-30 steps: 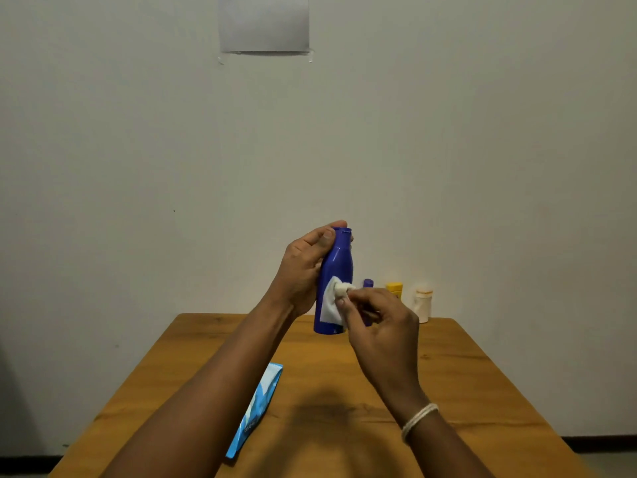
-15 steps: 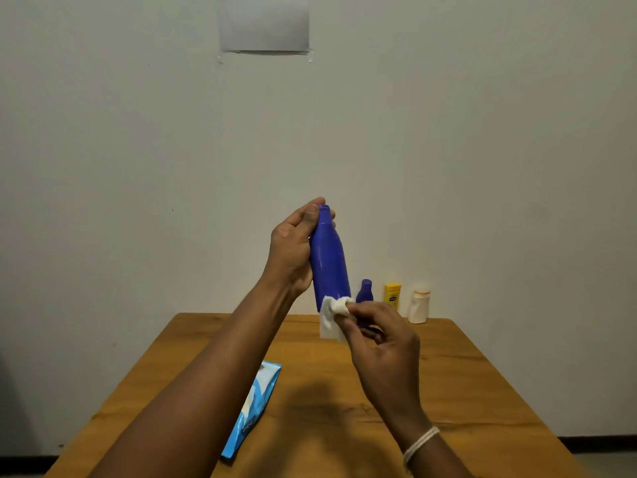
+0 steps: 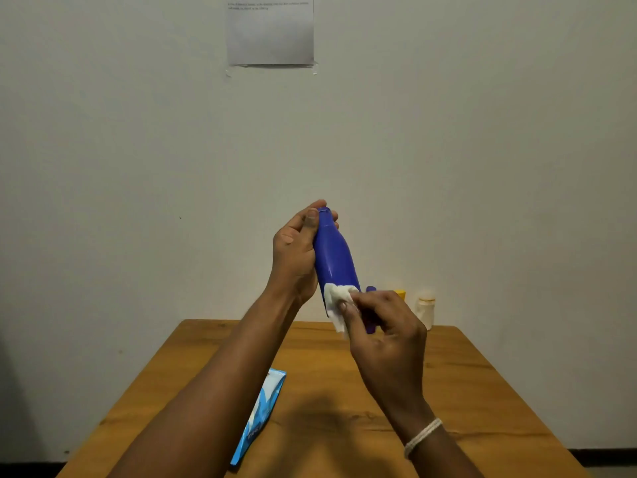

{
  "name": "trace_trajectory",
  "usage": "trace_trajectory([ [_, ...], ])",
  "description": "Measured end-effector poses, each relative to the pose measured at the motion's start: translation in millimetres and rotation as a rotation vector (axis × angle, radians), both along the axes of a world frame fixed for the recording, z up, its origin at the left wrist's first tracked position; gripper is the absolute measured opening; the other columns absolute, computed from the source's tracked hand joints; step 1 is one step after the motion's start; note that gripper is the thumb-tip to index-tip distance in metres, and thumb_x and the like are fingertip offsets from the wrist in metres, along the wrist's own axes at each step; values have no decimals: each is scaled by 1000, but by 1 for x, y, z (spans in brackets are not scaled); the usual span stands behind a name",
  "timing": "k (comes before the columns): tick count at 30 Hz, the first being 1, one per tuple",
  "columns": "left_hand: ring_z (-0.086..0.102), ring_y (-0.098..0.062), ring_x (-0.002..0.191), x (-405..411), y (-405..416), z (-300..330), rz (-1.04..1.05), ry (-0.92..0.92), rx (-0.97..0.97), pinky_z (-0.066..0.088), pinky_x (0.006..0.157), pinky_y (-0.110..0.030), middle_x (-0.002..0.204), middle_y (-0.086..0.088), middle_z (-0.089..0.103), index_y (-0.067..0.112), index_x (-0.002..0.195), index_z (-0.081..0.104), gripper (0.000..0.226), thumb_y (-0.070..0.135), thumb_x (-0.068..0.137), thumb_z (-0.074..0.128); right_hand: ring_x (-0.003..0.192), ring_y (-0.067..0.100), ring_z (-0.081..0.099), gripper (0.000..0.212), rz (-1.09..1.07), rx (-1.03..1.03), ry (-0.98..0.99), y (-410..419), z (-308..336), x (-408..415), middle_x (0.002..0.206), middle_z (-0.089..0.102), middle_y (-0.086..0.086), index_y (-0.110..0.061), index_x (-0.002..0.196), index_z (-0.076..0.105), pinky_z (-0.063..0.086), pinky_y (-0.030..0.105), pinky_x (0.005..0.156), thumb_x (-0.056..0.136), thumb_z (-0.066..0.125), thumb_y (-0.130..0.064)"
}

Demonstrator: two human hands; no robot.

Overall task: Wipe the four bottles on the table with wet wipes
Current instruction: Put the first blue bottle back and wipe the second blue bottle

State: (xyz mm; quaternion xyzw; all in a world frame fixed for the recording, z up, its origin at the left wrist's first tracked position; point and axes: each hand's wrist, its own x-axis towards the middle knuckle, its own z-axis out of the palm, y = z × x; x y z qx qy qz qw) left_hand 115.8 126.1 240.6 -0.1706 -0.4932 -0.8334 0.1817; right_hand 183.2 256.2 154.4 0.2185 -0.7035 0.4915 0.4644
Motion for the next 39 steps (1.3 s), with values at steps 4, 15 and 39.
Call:
trace_trajectory([
  [4,70,-15,88,3,14,-5,-67,27,-114,60,74,-28,103,-5,72,12,122,61,26,21,104,44,84,7,65,20,-99,4,17,-2,44,-21,95,71,1,-9,105,72,54,13,69,91,70,-23],
  [15,69,-14,89,-5,-4,-4,-118,22,-40,61,74,-30,103,-3,73,9,130,58,31,21,105,43,90,3,71,18,527,-319,-688,22,18,1,92,78,-8,-22,97,75,59,24,71,80,71,-29],
  [39,71,-31,95,-2,-19,9,19,47,-543,58,81,-31,103,-18,73,1,111,70,33,28,94,63,88,11,71,18,324,-227,-299,6,48,-25,90,76,-6,-19,105,75,60,24,73,89,69,-25],
])
